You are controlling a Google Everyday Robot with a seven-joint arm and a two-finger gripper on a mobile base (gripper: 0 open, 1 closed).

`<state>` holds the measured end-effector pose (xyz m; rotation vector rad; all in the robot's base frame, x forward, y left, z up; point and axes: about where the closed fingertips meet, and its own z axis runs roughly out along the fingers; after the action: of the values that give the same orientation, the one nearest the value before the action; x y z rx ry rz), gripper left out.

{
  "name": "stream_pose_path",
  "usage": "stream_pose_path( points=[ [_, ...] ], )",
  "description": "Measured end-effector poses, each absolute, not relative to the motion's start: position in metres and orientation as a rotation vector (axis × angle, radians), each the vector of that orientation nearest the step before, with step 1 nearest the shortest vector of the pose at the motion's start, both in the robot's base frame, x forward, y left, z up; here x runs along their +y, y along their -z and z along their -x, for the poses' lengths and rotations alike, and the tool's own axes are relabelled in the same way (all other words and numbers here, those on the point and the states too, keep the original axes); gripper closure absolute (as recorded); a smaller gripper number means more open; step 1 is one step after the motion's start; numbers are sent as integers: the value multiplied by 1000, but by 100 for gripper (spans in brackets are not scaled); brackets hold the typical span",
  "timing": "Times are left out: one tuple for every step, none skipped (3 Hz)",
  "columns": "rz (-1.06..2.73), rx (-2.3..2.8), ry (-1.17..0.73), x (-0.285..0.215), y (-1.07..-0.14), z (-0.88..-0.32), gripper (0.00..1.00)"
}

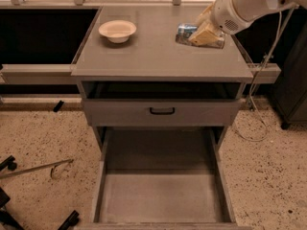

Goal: Place redbull can into middle drawer

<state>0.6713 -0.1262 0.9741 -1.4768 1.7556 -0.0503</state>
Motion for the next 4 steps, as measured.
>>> stream_pose_path(
  points=[
    [1396, 1704, 106, -124, -984, -630, 100],
    [1327, 1740, 109, -125, -952, -594, 100],
    [1353, 1847, 51, -116, -876, -560, 100],
    [1412, 1896, 17, -110, -835, -540, 100]
  ],
)
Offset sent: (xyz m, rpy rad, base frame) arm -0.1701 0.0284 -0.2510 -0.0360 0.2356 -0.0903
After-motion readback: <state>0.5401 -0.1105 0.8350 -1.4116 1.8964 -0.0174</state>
